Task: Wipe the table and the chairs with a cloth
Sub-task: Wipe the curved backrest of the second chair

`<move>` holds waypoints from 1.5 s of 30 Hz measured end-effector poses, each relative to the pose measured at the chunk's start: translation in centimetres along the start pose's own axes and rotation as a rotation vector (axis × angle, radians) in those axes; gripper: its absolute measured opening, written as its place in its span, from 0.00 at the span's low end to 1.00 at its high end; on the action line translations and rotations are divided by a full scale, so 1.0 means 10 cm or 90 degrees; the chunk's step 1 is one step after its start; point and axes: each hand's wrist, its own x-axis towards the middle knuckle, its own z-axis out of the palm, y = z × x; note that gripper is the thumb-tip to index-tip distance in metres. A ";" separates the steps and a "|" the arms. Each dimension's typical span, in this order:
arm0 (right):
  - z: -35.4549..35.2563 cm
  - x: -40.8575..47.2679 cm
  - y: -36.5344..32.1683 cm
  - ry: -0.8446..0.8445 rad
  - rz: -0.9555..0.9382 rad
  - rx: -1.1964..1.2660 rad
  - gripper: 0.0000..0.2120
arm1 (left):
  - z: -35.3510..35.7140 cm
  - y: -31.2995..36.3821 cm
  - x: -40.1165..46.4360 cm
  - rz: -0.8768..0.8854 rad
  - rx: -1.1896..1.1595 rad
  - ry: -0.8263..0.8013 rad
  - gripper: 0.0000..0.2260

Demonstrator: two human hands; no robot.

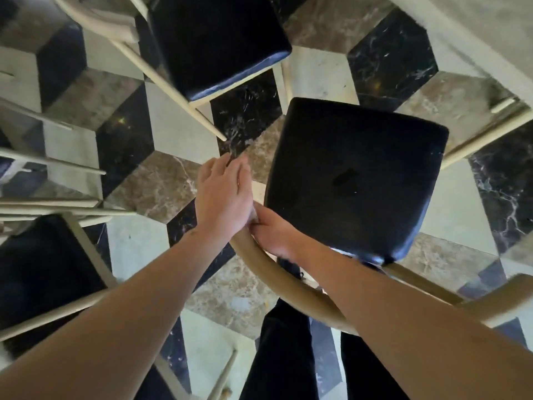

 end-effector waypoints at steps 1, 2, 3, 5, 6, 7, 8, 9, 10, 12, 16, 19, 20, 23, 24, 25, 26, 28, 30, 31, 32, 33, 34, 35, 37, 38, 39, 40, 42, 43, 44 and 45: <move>0.05 0.09 0.12 -0.003 -0.022 0.010 0.32 | 0.07 -0.03 0.02 -0.020 0.001 0.011 0.22; 0.09 0.12 0.20 0.002 -0.057 0.019 0.33 | 0.06 -0.01 0.02 -0.039 -0.007 0.019 0.20; 0.12 0.16 0.28 -0.003 -0.104 0.022 0.34 | 0.07 0.00 0.02 -0.050 0.010 0.027 0.20; 0.13 0.36 0.42 0.005 -0.152 0.001 0.34 | 0.10 0.01 0.02 -0.059 0.038 0.055 0.22; 0.11 0.44 0.49 0.016 -0.171 -0.012 0.34 | 0.11 0.01 0.00 -0.045 0.064 0.064 0.23; 0.09 0.55 0.57 0.017 -0.184 -0.020 0.31 | 0.11 0.03 0.01 -0.031 0.085 0.059 0.24; 0.06 0.62 0.61 0.014 -0.174 -0.043 0.26 | 0.08 0.07 0.01 -0.019 0.100 0.053 0.22; 0.03 0.73 0.70 0.007 -0.151 -0.073 0.26 | 0.09 0.06 0.01 -0.016 0.117 0.062 0.21; -0.02 0.84 0.80 0.007 -0.140 -0.100 0.29 | 0.12 0.03 0.03 -0.015 0.134 0.076 0.19; -0.07 1.03 1.02 -0.015 -0.083 -0.067 0.29 | 0.18 -0.02 0.05 -0.023 0.176 0.080 0.20; -0.04 1.09 0.99 -0.006 -0.034 0.034 0.20 | 0.21 -0.03 0.07 -0.022 0.204 0.059 0.17; -0.10 0.85 0.63 -0.042 -0.038 0.029 0.24 | 0.15 0.07 0.04 -0.056 0.181 0.063 0.13; -0.11 0.79 0.55 -0.078 -0.055 0.024 0.28 | 0.15 0.09 0.03 -0.063 0.174 0.066 0.12; -0.09 0.60 0.25 -0.157 -0.126 -0.022 0.21 | 0.12 0.17 0.03 -0.086 0.168 0.062 0.12; -0.07 0.55 0.17 -0.174 -0.139 -0.015 0.19 | 0.12 0.18 0.02 -0.087 0.173 0.060 0.12; -0.06 0.52 0.13 -0.176 -0.152 -0.005 0.19 | 0.12 0.18 0.02 -0.087 0.175 0.059 0.13; -0.04 0.50 0.14 -0.159 -0.178 0.002 0.20 | 0.11 0.20 0.02 -0.087 0.172 0.061 0.13; -0.01 0.55 0.25 -0.104 -0.243 -0.004 0.19 | 0.12 0.17 0.04 -0.092 0.164 0.059 0.14; -0.03 0.65 0.42 -0.057 -0.254 -0.018 0.15 | 0.12 0.15 0.06 -0.086 0.176 0.040 0.15; -0.05 0.75 0.57 -0.046 -0.235 -0.046 0.16 | 0.13 0.13 0.06 -0.077 0.181 0.037 0.16; -0.09 0.86 0.72 -0.038 -0.210 -0.070 0.21 | 0.14 0.12 0.06 -0.066 0.178 0.045 0.17; -0.12 0.97 0.89 -0.023 -0.179 -0.086 0.31 | 0.15 0.10 0.06 -0.050 0.169 0.061 0.18; -0.15 1.03 1.02 0.002 -0.149 -0.104 0.37 | 0.15 0.09 0.06 -0.032 0.159 0.081 0.18; -0.16 1.08 1.10 0.028 -0.124 -0.111 0.38 | 0.17 0.08 0.07 -0.017 0.159 0.096 0.18; -0.11 1.16 1.10 0.052 -0.121 -0.108 0.34 | 0.18 0.04 0.08 -0.018 0.172 0.090 0.17; -0.04 1.19 1.05 0.052 -0.123 -0.096 0.34 | 0.18 0.01 0.09 -0.022 0.182 0.080 0.17; -0.04 1.13 0.99 0.059 -0.125 -0.087 0.33 | 0.17 0.05 0.08 -0.024 0.186 0.066 0.17; 0.08 1.11 0.94 0.055 -0.144 -0.072 0.31 | 0.16 0.01 0.06 -0.032 0.197 0.058 0.17; 0.09 0.96 0.72 0.019 -0.194 -0.074 0.25 | 0.15 0.06 0.08 -0.053 0.192 0.049 0.17; 0.10 0.89 0.61 -0.018 -0.198 -0.068 0.20 | 0.13 0.08 0.07 -0.067 0.187 0.044 0.16; 0.09 0.81 0.49 -0.057 -0.216 -0.048 0.16 | 0.13 0.11 0.06 -0.076 0.179 0.041 0.15; 0.07 0.74 0.41 -0.084 -0.242 -0.035 0.15 | 0.13 0.13 0.05 -0.080 0.172 0.037 0.15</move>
